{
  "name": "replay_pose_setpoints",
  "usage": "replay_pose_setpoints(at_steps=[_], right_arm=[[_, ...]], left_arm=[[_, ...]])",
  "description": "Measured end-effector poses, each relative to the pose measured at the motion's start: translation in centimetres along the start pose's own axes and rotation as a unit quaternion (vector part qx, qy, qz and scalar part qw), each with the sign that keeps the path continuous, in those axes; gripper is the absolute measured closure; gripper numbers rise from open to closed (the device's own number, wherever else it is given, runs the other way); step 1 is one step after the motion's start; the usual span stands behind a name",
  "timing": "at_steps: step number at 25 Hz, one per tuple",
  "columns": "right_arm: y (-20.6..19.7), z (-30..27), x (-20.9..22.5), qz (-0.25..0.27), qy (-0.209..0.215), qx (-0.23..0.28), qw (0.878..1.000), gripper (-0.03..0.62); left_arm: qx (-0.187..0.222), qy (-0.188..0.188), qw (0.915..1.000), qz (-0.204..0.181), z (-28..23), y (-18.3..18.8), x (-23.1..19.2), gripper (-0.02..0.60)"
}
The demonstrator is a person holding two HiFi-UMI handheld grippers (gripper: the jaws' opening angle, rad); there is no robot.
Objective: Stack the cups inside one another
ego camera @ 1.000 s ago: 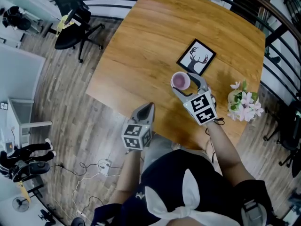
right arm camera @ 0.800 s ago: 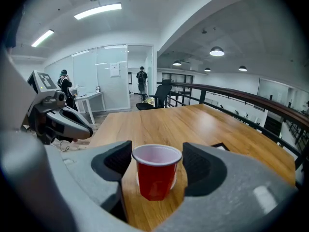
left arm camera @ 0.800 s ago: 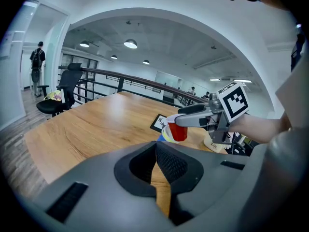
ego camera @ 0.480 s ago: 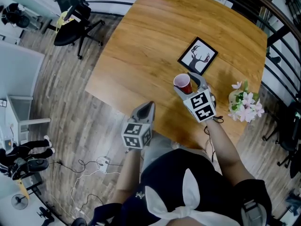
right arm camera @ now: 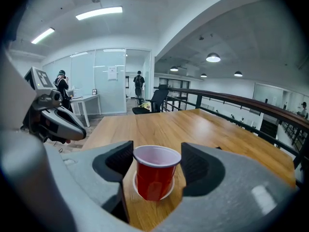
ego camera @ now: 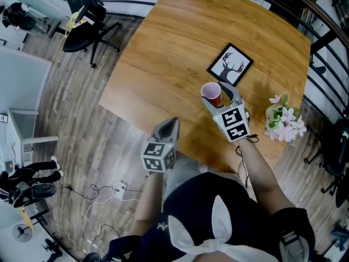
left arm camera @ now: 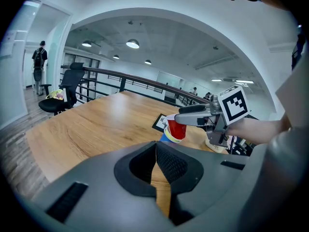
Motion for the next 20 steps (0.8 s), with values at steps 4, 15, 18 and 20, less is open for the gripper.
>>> replay_pose_setpoints(at_steps=[4,15,18,20], right_arm=[[-0.2,-0.6,0.2,0.005,-0.015,0.02,1.0,0.287],[-0.3,-1.0,-0.1,0.006,-0.031,0.045,0.998,0.287],[0.0,-0.9,-0.4,0.012,-0.033,0.054,0.998,0.289],[-0.6,-1.2,-0.6,0.015,-0.03,0.04,0.999,0.287]], left_arm=[[-0.001,0.0,1.0,0.001,0.1,0.0,0.0,0.561],[0.003,0.005,1.0,0.005,0.2,-0.3,-0.6,0.561],[0.002,0.002,1.0,0.005,0.3,-0.1,-0.5,0.561],[0.001,0.003,1.0,0.006,0.3,-0.1,-0.4,0.561]])
Point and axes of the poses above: the fingertips, and each gripper's own axes: z backward along the fingers, x to its right, y out of its top, the point moved 3 cm from there along z, backward along the fingers, and after that the axes turned 6 degrees about z, right-handed, at the moved point
